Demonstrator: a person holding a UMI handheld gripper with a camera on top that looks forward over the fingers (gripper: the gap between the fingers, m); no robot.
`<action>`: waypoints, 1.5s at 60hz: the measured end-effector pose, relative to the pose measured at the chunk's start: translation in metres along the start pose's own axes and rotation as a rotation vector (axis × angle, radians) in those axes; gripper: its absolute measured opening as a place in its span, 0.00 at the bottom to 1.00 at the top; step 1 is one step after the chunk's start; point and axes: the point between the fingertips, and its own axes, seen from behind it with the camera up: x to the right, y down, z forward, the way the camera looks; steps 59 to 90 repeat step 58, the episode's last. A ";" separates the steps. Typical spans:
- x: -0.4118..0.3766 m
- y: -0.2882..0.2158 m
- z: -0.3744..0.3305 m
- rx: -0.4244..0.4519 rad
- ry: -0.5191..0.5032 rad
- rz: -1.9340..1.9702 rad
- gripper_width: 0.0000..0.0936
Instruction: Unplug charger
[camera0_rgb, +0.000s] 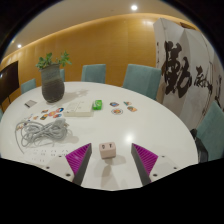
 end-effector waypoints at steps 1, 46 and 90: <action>0.000 -0.001 -0.005 -0.001 0.001 -0.001 0.91; -0.013 -0.010 -0.218 -0.018 -0.003 -0.095 0.93; -0.020 -0.005 -0.218 -0.029 -0.016 -0.093 0.93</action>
